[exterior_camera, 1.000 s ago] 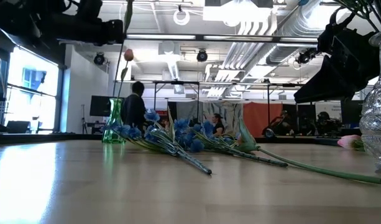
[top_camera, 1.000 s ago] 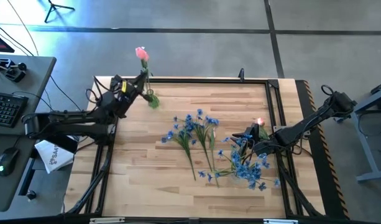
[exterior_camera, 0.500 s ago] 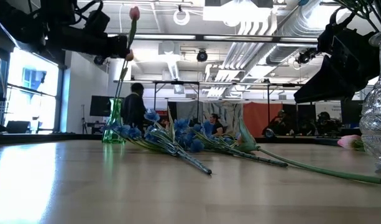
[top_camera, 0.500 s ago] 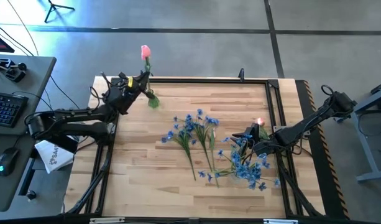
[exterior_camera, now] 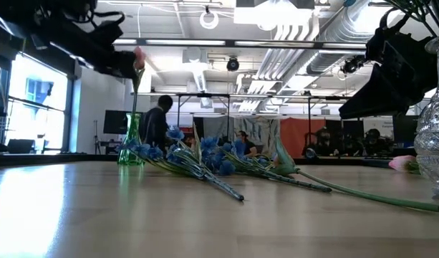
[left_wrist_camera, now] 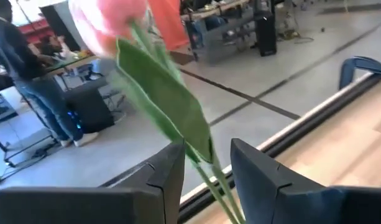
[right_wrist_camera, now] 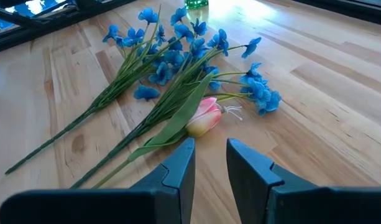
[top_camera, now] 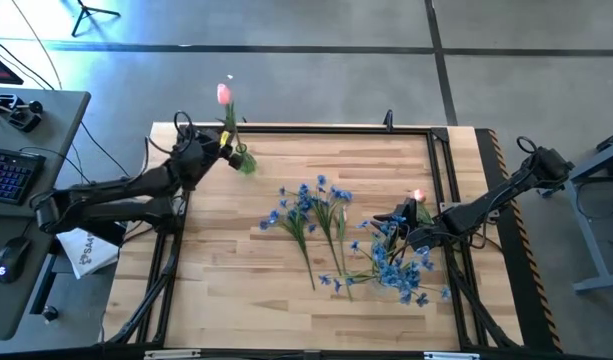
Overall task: Sort flowers into vase by color
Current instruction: Move the transparent vase to the top of the table
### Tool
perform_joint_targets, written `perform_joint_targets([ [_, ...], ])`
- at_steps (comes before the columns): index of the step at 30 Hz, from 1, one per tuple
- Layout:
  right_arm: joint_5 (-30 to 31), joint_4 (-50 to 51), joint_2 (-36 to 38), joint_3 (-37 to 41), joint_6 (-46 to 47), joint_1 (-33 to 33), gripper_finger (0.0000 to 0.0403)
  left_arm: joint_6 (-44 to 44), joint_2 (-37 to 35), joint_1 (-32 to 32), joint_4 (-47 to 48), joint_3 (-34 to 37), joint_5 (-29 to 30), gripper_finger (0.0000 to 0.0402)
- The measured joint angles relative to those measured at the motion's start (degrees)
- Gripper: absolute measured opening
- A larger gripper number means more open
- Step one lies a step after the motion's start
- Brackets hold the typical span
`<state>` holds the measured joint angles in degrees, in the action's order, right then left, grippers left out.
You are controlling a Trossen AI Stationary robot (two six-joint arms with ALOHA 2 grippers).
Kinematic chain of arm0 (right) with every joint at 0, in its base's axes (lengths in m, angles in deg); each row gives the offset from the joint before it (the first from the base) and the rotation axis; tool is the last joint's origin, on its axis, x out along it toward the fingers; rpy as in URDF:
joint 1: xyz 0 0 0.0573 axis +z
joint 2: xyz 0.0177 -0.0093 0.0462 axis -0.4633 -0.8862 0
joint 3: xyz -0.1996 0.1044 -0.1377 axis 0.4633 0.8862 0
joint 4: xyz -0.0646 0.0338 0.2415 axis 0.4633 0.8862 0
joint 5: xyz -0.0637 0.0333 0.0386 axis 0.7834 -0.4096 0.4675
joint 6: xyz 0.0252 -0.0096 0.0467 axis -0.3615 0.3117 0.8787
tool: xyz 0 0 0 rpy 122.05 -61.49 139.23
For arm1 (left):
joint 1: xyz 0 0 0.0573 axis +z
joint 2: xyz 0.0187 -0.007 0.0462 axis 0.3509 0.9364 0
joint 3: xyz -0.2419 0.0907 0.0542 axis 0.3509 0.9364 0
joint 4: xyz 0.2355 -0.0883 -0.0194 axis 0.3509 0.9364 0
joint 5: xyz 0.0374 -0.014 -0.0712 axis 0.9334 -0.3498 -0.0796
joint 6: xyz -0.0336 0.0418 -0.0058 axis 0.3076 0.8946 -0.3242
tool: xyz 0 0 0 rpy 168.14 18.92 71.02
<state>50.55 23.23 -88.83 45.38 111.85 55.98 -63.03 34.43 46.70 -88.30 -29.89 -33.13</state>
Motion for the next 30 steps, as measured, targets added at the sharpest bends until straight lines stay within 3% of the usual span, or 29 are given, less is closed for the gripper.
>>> perform_joint_targets([
  [5,-0.4,1.4,0.0,0.0,-1.6,0.0,0.0087,-5.3,-2.5,-4.8,15.3,-7.7,0.1,0.0118],
  [8,-0.4,4.3,0.0,0.0,-2.0,0.0,0.0087,-8.1,-2.5,-10.2,18.8,-9.8,0.1,0.0114],
  [14,-3.1,12.9,0.0,-0.5,4.8,-1.9,0.0087,-11.6,0.0,-24.3,18.2,-9.8,4.7,0.0092],
  [20,-10.2,31.3,0.0,-5.8,11.7,-4.6,0.0087,-18.0,7.0,-36.1,17.1,-9.8,6.2,0.0074],
  [26,-13.3,50.8,0.0,-12.6,20.6,-6.4,0.0087,-23.1,16.5,-43.0,10.1,-9.8,6.2,0.0067],
  [30,-14.4,57.6,0.0,-16.0,22.4,-6.6,0.0088,-24.2,22.9,-45.4,3.2,-9.8,6.4,0.0067],
])
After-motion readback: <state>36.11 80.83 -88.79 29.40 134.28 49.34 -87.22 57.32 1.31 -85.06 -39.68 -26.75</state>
